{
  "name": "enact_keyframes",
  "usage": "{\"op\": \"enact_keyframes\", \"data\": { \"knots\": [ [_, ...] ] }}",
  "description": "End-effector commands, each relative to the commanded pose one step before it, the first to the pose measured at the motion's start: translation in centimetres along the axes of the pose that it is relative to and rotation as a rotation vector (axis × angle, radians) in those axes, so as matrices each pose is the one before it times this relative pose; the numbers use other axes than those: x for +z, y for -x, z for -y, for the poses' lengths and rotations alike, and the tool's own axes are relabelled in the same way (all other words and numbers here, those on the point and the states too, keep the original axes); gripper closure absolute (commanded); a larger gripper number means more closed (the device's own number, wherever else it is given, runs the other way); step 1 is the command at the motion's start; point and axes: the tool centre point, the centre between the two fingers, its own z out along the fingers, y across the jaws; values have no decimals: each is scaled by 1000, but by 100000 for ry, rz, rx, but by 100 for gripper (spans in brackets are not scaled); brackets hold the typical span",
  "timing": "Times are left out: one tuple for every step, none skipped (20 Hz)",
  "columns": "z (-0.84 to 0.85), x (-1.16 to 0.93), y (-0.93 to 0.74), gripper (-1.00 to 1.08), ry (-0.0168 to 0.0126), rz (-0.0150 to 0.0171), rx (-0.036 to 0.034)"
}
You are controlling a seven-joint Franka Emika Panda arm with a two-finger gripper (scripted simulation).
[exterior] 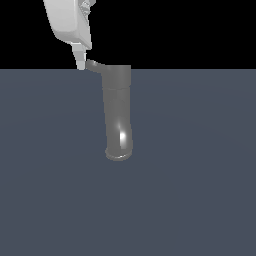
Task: Turn on the faucet by rotating a designated handle.
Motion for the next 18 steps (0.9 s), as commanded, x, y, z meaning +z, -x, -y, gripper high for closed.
{"op": "enact_keyframes", "data": {
  "knots": [
    [-972, -18, -1552, 108, 414, -252, 2094],
    [-329, 3, -166, 108, 44, -4, 22],
    [-343, -18, -157, 108, 0, 0, 0],
    [-330, 2, -167, 108, 43, -4, 22],
    [-331, 2, -168, 108, 43, -5, 22],
    [-345, -20, -159, 108, 0, 0, 0],
    [-322, 15, -176, 108, 74, -11, 39],
    [0, 0, 0, 108, 0, 0, 0],
    [300, 18, 1509, 108, -160, 43, -2602],
    [-168, -2, -579, 108, 13, 0, 182],
    [-169, -1, -588, 108, 14, 0, 195],
    [-169, -1, -592, 108, 14, 0, 195],
    [-170, -2, -595, 108, 14, -1, 195],
    [-171, -2, -592, 108, 13, -1, 182],
    [-171, -2, -601, 108, 14, -2, 195],
    [-172, -2, -604, 108, 14, -2, 195],
    [-172, -2, -612, 108, 14, -3, 207],
    [-173, -2, -610, 108, 13, -4, 195]
  ]
}}
